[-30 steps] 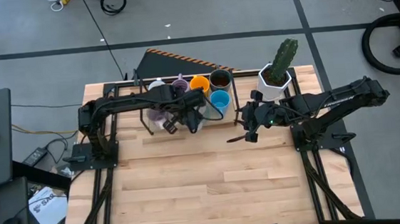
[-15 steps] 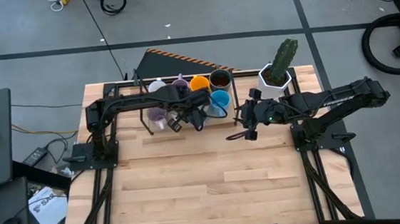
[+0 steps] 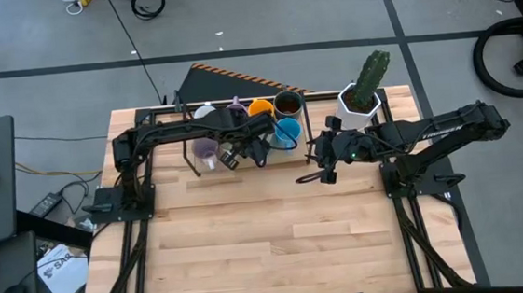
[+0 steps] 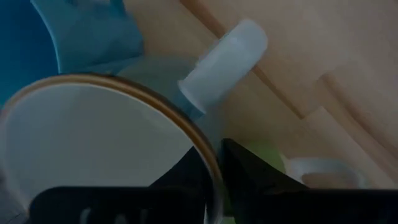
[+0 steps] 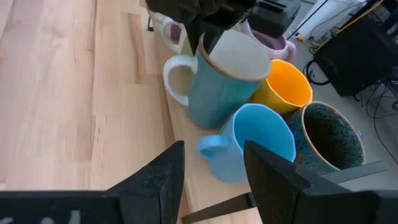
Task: Place coffee mugs
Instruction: Put the blue and white mug on the shelf
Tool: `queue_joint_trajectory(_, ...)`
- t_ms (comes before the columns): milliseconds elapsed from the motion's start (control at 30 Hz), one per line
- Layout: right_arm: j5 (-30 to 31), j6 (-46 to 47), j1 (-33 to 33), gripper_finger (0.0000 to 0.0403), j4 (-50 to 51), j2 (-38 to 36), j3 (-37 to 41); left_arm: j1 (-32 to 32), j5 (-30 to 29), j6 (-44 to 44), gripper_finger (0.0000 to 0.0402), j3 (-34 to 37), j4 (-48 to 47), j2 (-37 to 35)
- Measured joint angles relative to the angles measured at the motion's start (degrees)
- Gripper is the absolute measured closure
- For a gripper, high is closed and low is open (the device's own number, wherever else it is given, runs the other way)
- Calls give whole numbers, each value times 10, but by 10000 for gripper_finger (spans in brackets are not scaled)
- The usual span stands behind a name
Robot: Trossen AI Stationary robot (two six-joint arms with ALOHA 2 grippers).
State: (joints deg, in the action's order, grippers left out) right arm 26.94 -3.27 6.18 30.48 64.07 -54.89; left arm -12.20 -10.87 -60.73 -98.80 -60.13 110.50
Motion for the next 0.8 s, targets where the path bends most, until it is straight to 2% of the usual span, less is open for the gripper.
queue_joint_trajectory(400,0,1,1,231,0,0,0,1,-4,3,313,-1,19,14)
queue_joint_trajectory(800,-1,5,1,231,0,0,0,6,-60,31,279,0,24,15)
